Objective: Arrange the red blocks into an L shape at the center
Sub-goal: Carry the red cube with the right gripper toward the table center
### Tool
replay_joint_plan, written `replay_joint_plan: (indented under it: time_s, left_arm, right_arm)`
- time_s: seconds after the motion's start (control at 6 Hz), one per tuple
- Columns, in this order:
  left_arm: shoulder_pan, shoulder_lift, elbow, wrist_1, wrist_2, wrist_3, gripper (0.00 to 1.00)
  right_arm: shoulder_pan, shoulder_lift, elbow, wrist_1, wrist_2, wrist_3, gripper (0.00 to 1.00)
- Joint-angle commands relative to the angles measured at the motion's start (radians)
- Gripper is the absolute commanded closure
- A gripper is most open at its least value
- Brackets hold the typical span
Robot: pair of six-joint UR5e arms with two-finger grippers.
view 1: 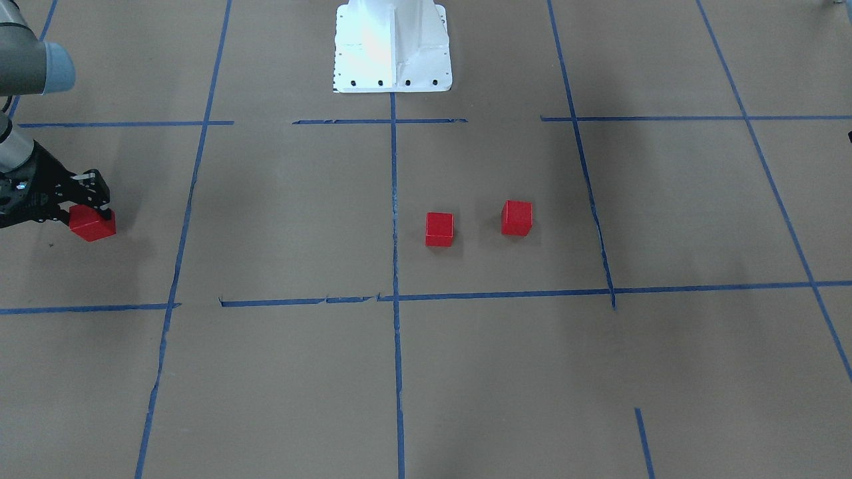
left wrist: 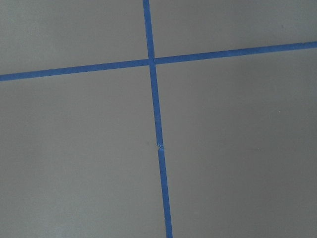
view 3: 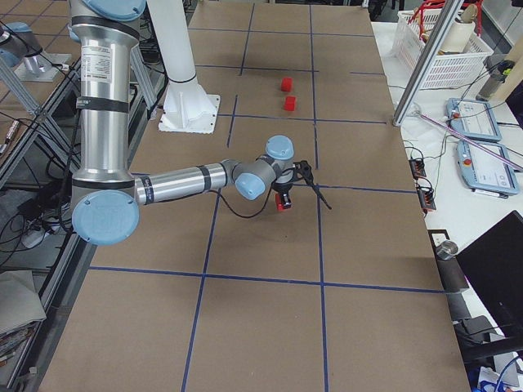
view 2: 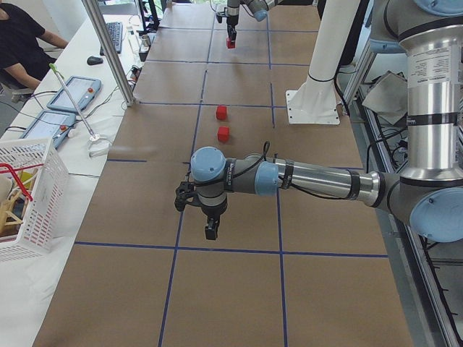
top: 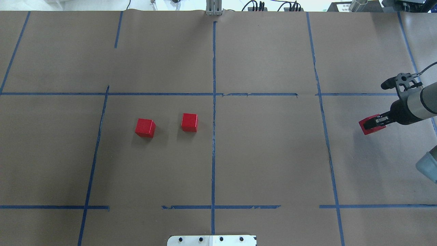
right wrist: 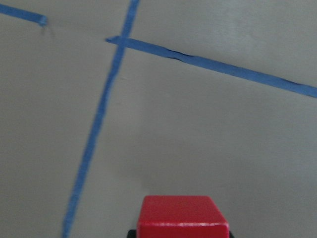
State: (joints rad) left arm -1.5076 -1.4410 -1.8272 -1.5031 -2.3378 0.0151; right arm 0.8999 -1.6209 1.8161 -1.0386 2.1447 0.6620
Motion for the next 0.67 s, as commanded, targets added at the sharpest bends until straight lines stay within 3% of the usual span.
replay_joint_plan:
  time_s: [0.0, 0.17, 0.33, 0.5]
  left_arm:
    - [0.001, 0.002, -0.001, 0.0, 0.0, 0.003, 0.0]
    - [0.001, 0.002, -0.006, 0.0, 0.0, 0.005, 0.0]
    - [0.001, 0.002, -0.012, 0.0, 0.0, 0.006, 0.0]
    - [0.001, 0.002, -0.014, 0.0, 0.0, 0.005, 0.0]
  right_arm:
    - [-0.184, 0.114, 0.089, -0.024, -0.041, 0.327, 1.0]
    - [-0.296, 0.233, 0.089, -0.099, -0.112, 0.485, 1.0]
    - [-0.347, 0.429, 0.086, -0.346, -0.147, 0.514, 1.0]
    - [-0.434, 0.581, 0.072, -0.521, -0.237, 0.609, 1.0]
